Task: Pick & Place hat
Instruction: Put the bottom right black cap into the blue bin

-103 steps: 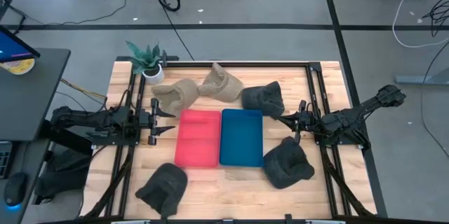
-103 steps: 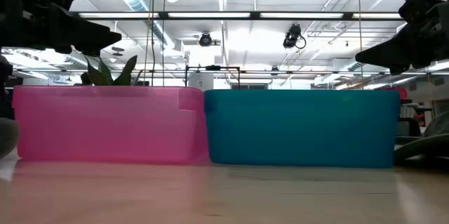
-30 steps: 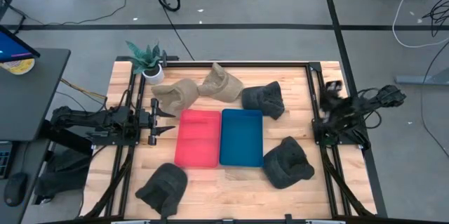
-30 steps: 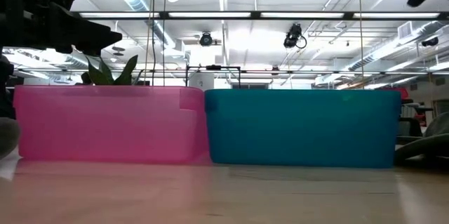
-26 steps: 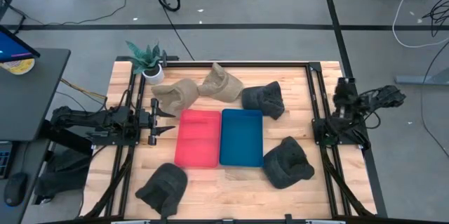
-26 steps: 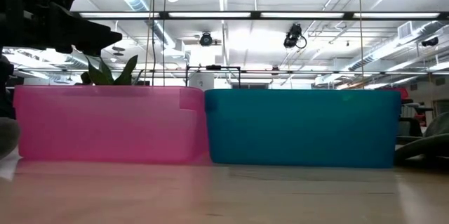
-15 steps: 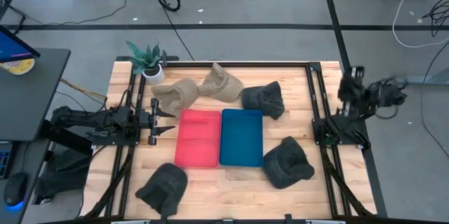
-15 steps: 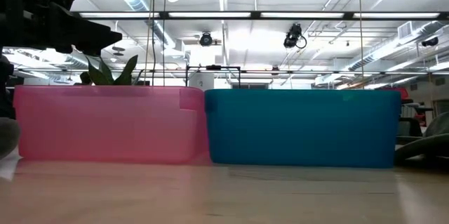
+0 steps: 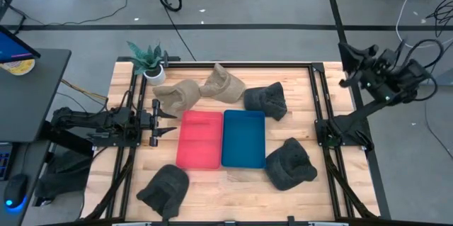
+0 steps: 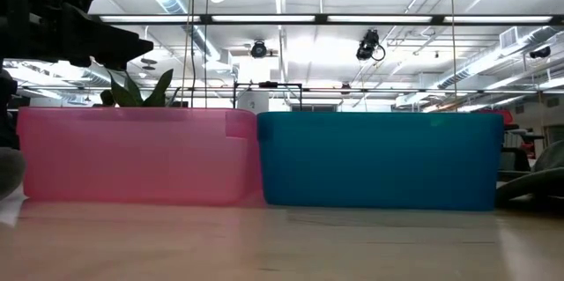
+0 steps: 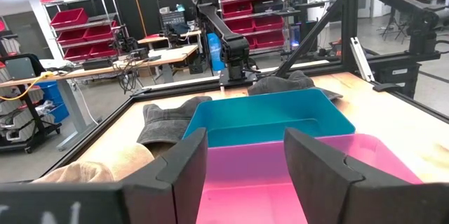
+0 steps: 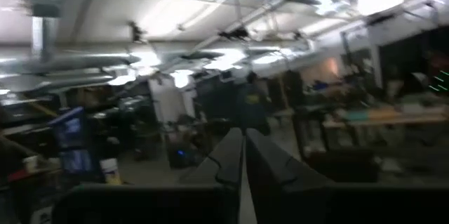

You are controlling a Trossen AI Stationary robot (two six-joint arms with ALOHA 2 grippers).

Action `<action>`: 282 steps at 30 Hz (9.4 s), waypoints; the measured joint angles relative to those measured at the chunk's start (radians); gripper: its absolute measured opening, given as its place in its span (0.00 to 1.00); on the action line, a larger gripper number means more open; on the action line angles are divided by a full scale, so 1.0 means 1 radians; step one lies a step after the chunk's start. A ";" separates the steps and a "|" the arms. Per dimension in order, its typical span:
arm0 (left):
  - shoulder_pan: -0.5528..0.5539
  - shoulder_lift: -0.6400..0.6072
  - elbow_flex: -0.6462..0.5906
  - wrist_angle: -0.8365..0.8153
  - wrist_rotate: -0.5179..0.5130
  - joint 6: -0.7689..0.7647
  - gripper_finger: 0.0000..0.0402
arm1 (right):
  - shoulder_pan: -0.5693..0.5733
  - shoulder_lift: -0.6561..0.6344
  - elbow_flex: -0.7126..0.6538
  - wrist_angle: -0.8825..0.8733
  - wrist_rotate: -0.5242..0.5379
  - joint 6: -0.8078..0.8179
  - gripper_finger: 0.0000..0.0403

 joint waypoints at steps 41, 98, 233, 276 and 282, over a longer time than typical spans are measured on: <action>0.000 0.000 0.000 0.002 0.000 0.000 0.48 | 0.476 0.433 0.539 0.154 0.456 -0.421 0.06; 0.000 0.000 0.000 0.002 0.000 0.000 0.48 | 0.291 0.645 0.807 -1.507 -0.411 1.326 0.06; 0.000 0.000 0.000 0.002 0.000 0.000 0.48 | 0.179 0.698 -0.266 -0.858 -1.269 1.945 0.00; 0.000 0.000 0.000 0.002 0.000 0.000 0.48 | -0.265 1.107 0.443 -1.244 -1.176 0.545 0.00; 0.000 0.000 0.000 0.002 0.000 0.000 0.48 | -0.280 1.181 0.452 -1.327 -1.201 0.490 0.00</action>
